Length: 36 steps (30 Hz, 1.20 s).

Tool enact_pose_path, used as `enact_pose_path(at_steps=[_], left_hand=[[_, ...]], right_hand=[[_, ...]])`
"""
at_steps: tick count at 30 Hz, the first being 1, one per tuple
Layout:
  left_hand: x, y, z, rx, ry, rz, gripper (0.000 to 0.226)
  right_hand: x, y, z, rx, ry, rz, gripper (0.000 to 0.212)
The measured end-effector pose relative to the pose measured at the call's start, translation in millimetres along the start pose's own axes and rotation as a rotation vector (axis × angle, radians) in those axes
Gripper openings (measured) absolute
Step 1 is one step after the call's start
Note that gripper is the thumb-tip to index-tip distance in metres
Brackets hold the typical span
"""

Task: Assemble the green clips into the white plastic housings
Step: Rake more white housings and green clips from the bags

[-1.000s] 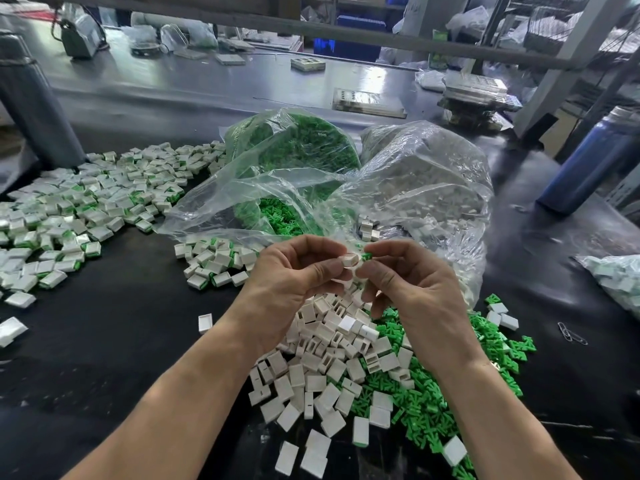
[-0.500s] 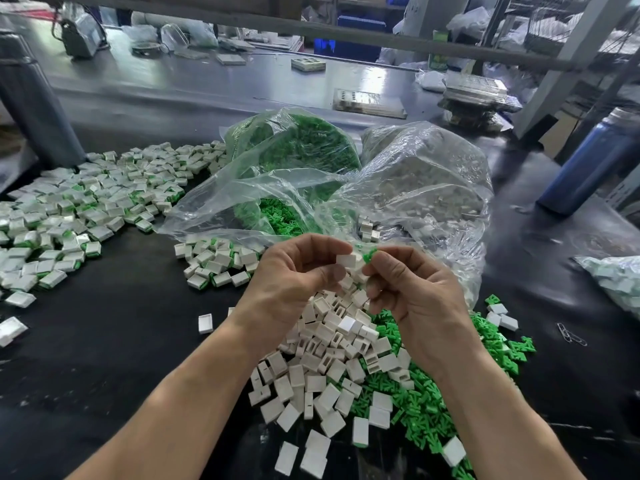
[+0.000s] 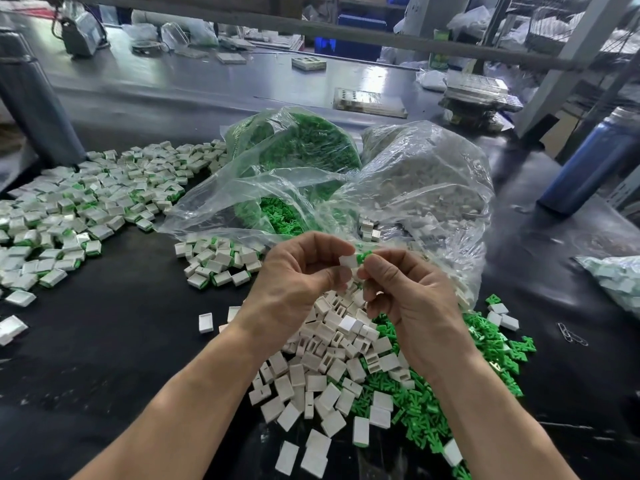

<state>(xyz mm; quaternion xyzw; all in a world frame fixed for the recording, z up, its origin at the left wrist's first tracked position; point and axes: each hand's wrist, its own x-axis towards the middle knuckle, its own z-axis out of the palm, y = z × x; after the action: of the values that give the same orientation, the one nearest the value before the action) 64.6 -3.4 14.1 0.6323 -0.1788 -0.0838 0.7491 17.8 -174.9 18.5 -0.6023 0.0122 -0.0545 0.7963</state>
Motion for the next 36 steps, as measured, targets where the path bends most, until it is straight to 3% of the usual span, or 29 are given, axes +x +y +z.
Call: enact_pose_path(at_steps=[21, 29, 36], left_hand=[[-3, 7, 2, 0.007, 0.001, -0.028, 0.018], [-3, 3, 1, 0.16, 0.032, 0.014, 0.019], [-3, 5, -3, 0.164, 0.027, 0.029, 0.024]], right_hand=[[-2, 1, -2, -0.271, 0.056, -0.096, 0.012], [-2, -1, -5, -0.417, -0.006, -0.115, 0.03], [-1, 1, -9, -0.512, -0.07, -0.146, 0.006]])
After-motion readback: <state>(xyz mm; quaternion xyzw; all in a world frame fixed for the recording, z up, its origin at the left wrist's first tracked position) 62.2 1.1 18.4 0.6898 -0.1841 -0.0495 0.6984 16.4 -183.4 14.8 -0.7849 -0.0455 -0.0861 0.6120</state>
